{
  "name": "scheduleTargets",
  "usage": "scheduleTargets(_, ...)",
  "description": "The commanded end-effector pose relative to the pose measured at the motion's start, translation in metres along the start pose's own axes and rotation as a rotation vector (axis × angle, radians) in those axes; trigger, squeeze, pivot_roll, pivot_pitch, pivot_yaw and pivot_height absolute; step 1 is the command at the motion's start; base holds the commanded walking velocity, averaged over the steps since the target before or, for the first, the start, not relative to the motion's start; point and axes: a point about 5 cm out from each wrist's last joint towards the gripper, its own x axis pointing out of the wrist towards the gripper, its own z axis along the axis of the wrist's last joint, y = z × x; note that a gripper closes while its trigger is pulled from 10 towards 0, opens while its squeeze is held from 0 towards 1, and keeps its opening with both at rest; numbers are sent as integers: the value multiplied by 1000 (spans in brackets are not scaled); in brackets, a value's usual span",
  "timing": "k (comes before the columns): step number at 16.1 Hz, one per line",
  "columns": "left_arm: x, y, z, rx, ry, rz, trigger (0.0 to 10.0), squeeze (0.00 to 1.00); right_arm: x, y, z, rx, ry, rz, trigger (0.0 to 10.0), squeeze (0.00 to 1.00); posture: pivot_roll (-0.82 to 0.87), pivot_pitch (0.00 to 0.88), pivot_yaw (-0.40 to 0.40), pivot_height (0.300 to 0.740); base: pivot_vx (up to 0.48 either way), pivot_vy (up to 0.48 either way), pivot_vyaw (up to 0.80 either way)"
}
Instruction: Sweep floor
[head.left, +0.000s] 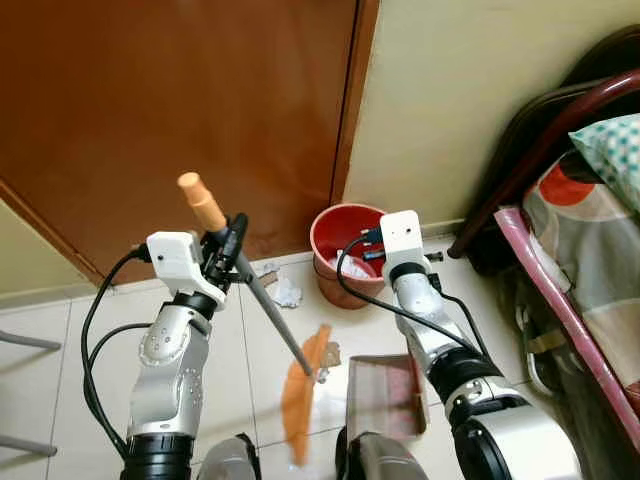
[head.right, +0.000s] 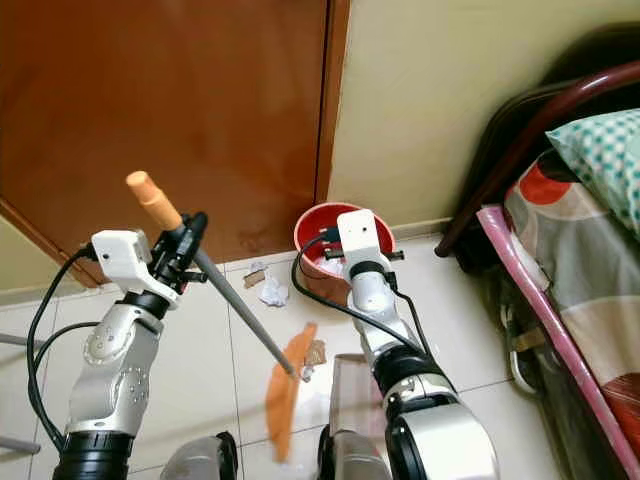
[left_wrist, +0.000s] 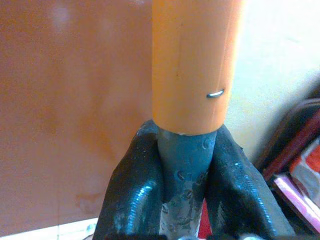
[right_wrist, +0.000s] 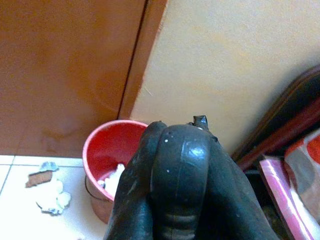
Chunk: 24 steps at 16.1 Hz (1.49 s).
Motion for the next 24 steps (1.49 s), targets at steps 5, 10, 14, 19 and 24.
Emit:
scheduleTargets(5,-7,40,17,219,-7,133,10000,0,3,6,8,-16,-41,63,10000,0,67,147,-61,740,0,0,0)
scheduleTargets(10,-22,79,12,354,62,177,10000,0,6,-17,12,-63,-15,236,10000,0,47,124,-63,740,0,0,0)
scheduleTargets(14,-21,81,8,375,71,185,10000,0,0,-52,5,-131,51,364,10000,0,34,116,-64,740,0,0,0)
scheduleTargets(19,-20,81,1,350,95,201,10000,0,-3,-95,-3,-195,56,245,10000,0,20,105,-61,740,0,0,0)
scheduleTargets(24,-21,76,-1,354,89,188,10000,0,-4,-85,12,-98,-98,6,10000,0,42,108,-43,740,0,0,0)
